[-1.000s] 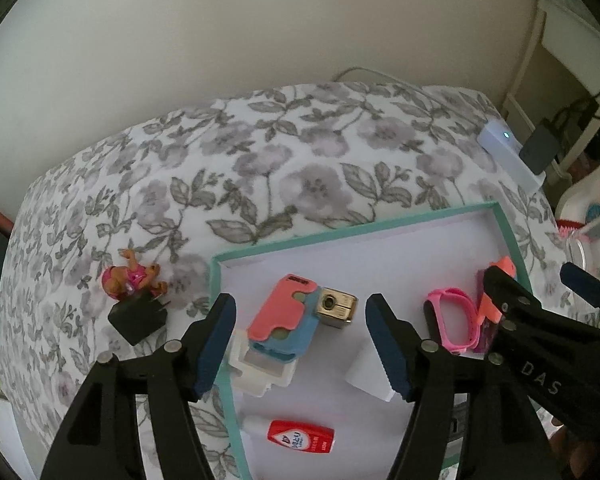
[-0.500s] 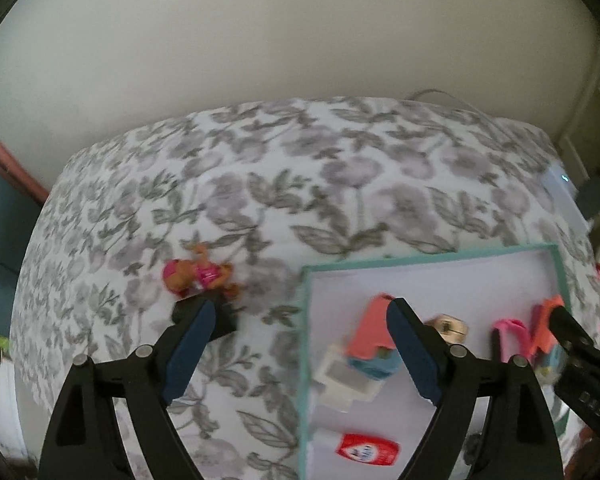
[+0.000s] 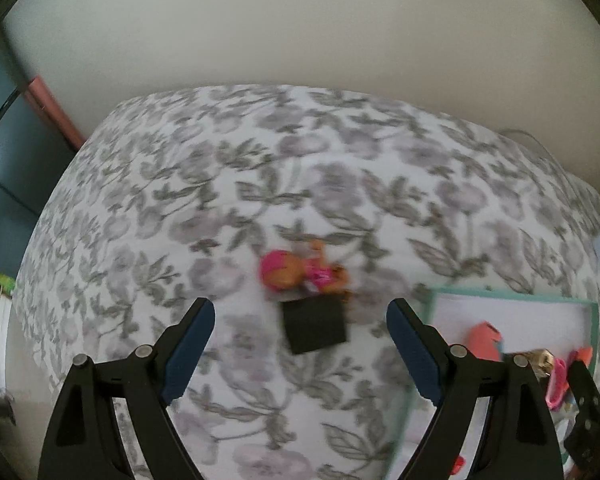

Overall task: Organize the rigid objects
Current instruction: 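Move both tools back toward the doll and black charger beside the tray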

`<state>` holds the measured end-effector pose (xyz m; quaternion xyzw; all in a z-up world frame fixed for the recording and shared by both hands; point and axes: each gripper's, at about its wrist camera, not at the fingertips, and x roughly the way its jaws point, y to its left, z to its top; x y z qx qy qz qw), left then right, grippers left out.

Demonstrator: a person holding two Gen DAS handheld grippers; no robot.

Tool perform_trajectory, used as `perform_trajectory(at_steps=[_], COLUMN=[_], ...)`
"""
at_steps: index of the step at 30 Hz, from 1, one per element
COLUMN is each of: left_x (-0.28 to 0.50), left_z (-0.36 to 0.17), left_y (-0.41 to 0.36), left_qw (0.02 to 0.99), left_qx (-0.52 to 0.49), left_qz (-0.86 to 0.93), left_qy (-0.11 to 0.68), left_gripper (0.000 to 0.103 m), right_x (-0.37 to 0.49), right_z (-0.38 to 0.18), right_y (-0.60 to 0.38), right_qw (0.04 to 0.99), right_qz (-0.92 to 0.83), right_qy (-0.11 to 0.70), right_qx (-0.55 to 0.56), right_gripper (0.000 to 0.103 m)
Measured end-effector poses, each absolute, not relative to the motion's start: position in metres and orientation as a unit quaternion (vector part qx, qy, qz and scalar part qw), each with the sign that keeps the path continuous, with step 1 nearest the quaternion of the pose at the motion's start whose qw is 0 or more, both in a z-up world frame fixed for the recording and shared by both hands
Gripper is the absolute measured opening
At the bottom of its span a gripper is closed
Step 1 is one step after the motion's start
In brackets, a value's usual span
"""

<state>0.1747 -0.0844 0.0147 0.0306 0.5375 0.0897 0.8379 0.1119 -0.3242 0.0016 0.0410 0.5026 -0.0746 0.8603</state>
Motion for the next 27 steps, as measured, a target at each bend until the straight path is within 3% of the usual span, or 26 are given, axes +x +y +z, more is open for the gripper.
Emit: perform_trajectory(at_steps=[14,27], left_x=[0.184,0.200], left_z=[0.015,-0.029], left_y=[-0.016,0.006], left_qw=[0.832,0.805], left_qx=[-0.013,-0.049], left_qz=[0.112,0.073], left_qy=[0.543,0.587], left_gripper=[0.088,0.088], right_x=[0.127,0.140], right_z=[0.003,-0.009], right_y=[-0.257,-0.194], right_qw=[0.868,0.879], right_qz=[-0.033,0.005], right_qy=[0.495,0.477], right_qx=[0.017,-0.007], right_gripper=[0.103,0.103])
